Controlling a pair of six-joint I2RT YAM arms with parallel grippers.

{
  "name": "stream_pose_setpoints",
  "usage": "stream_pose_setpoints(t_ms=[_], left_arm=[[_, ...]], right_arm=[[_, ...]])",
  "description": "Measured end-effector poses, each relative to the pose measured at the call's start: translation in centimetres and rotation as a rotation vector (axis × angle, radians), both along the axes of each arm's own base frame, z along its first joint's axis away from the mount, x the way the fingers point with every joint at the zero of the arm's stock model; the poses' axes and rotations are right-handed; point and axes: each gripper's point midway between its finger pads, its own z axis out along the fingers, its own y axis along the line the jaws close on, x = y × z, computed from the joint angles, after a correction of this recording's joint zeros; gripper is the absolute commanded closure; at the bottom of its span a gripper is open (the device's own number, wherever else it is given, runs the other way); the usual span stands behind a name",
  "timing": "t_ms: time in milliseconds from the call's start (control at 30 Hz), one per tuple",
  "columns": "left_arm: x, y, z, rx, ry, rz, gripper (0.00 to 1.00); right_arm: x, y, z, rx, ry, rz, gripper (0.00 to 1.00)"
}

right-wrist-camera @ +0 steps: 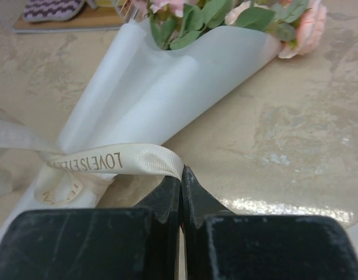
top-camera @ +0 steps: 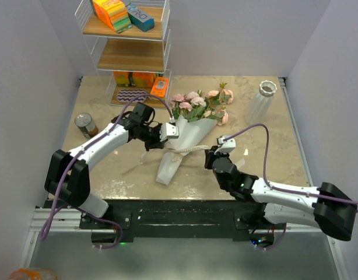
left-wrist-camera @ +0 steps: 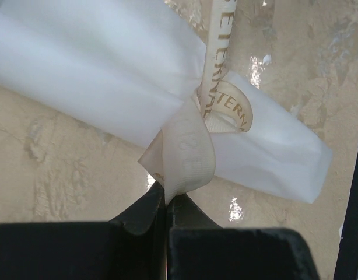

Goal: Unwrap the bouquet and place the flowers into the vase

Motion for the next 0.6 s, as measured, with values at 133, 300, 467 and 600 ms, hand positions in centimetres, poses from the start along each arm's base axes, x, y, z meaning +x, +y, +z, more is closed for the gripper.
stream_pose_setpoints(t_ms=[133,300,467,600], left_arm=[[1.0,0.1,2.8,-0.045,-0.025,0.032,1.0],[3.1,2.3,5.6,-0.074,-0.052,0.118,1.0],[2.1,4.9,5.8,-0.049,-0.064,0.182,1.0],[0.3,6.1,4.5,-0.012,-0.044,0.2,1.0]], right_arm=[[0.1,-2.5,1.9,0.045,0.011,-0.085,1.0],[0.8,-5.9,5.8,0.138,-0.009,-0.213,1.0],[1.1,-10.0,8.7,0.197,-0.019,-0.37,1.0],[0.9,-12.1,9.2,0.18,0.003,-0.462,1.0]])
